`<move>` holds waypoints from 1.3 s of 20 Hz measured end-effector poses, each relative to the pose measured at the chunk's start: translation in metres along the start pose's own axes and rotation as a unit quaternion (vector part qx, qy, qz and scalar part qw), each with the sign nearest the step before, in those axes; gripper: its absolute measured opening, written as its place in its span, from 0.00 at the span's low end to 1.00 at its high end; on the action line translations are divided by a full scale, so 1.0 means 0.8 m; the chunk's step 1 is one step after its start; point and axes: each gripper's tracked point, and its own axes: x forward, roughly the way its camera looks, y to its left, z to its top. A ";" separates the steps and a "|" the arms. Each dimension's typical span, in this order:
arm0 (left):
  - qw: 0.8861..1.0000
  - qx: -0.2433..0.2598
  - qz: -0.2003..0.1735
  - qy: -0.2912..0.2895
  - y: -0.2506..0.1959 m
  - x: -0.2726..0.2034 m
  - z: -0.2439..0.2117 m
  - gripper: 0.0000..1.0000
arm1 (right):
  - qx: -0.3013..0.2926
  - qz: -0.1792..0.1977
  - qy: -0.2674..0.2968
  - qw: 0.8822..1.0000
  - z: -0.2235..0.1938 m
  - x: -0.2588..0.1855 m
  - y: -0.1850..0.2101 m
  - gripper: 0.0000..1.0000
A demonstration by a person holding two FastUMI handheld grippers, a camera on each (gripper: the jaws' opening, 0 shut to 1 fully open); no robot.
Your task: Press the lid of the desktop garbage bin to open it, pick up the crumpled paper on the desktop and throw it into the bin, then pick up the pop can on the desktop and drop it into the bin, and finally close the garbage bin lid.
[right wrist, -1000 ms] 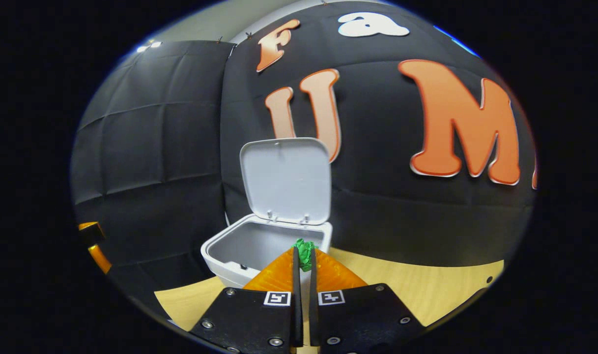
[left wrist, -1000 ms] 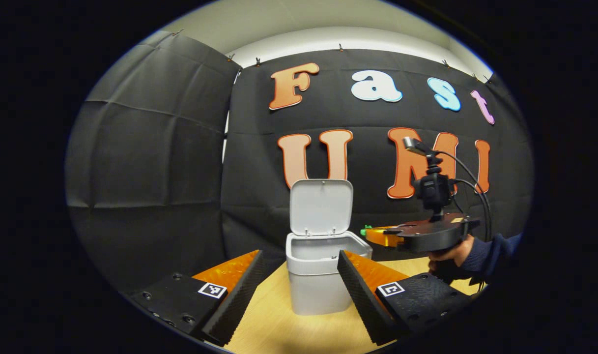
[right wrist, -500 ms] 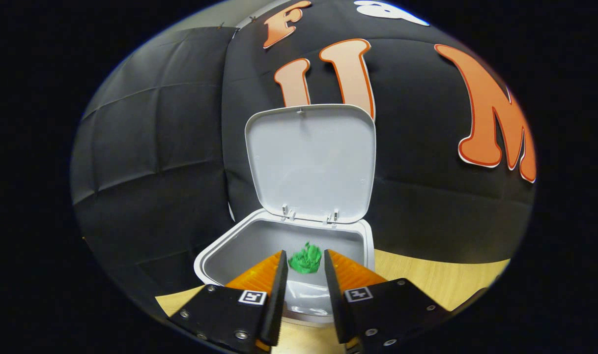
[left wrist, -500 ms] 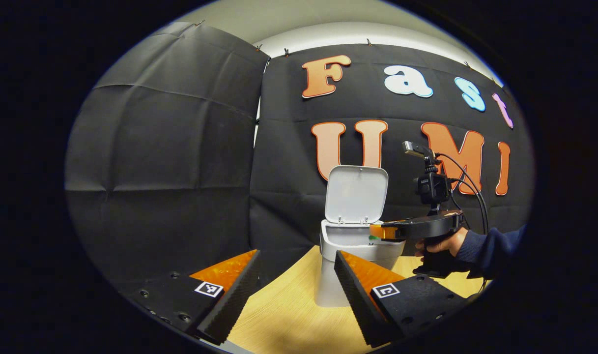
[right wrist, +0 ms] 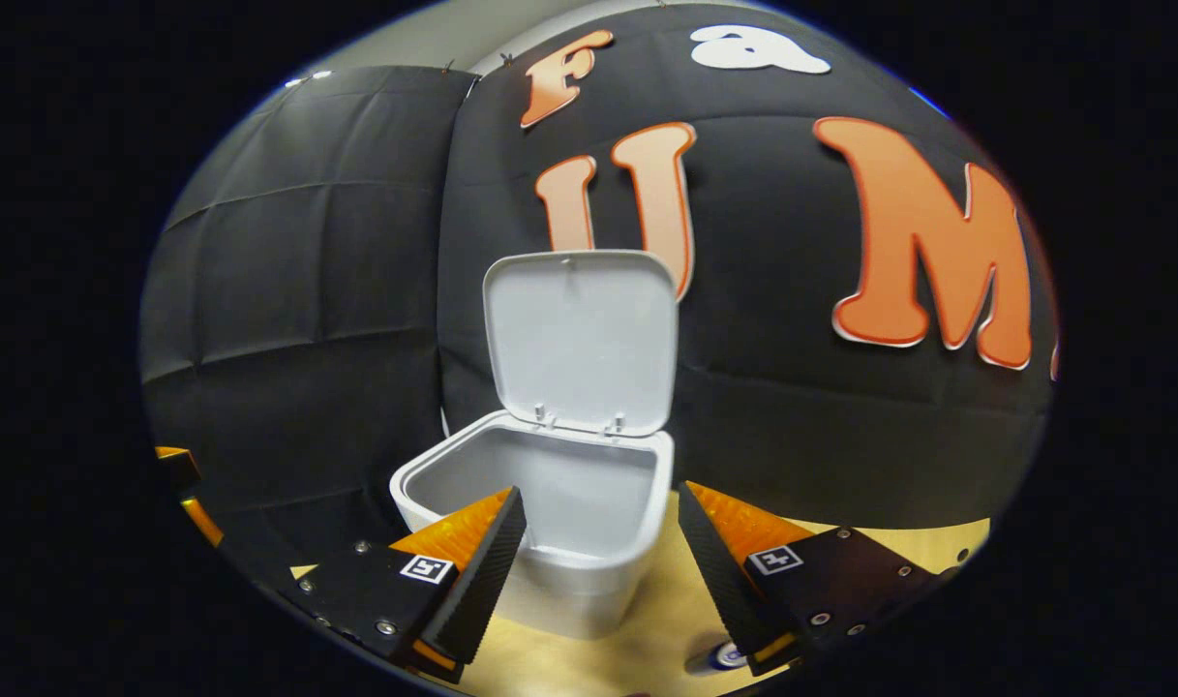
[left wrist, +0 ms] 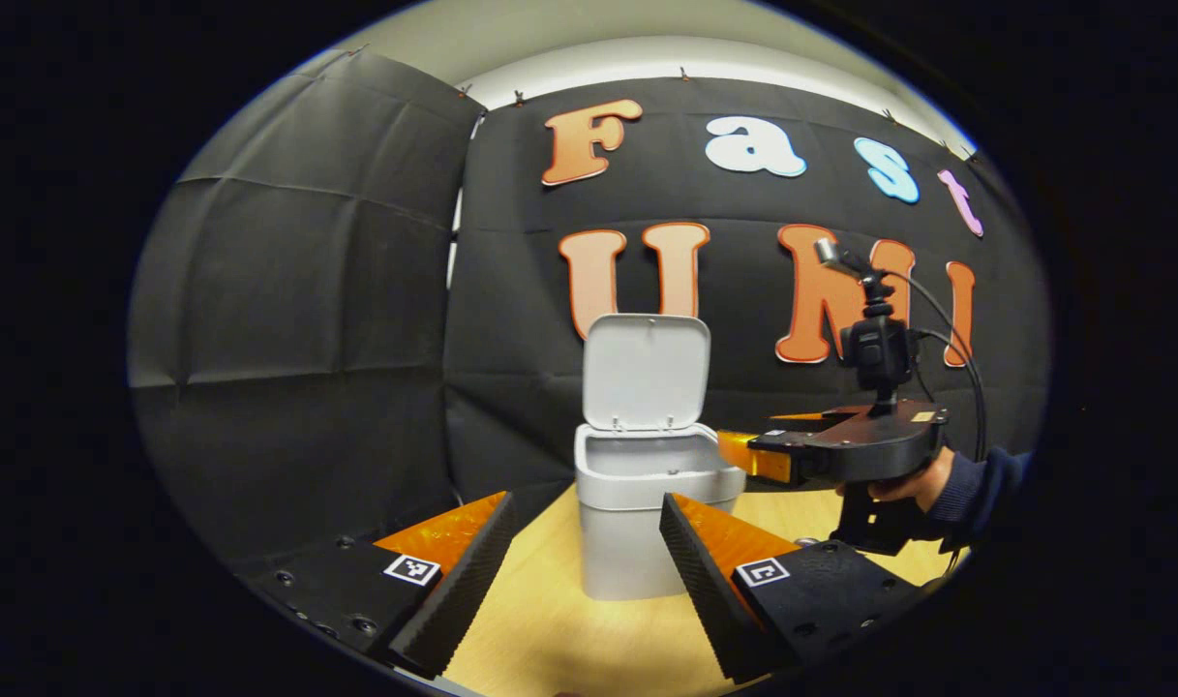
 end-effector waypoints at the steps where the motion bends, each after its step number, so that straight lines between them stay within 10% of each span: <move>1: 1.000 0.005 -0.012 0.003 -0.017 0.005 -0.004 0.95 | -0.004 -0.017 -0.012 1.000 -0.003 -0.022 -0.020 0.94; 14: 0.965 0.094 -0.238 0.061 -0.307 0.049 -0.160 0.94 | 0.055 -0.227 0.031 0.972 -0.116 -0.255 -0.232 0.95; 26: 0.944 0.160 -0.201 0.206 -0.384 0.199 -0.378 0.98 | 0.031 -0.326 0.075 0.942 -0.130 -0.346 -0.283 0.94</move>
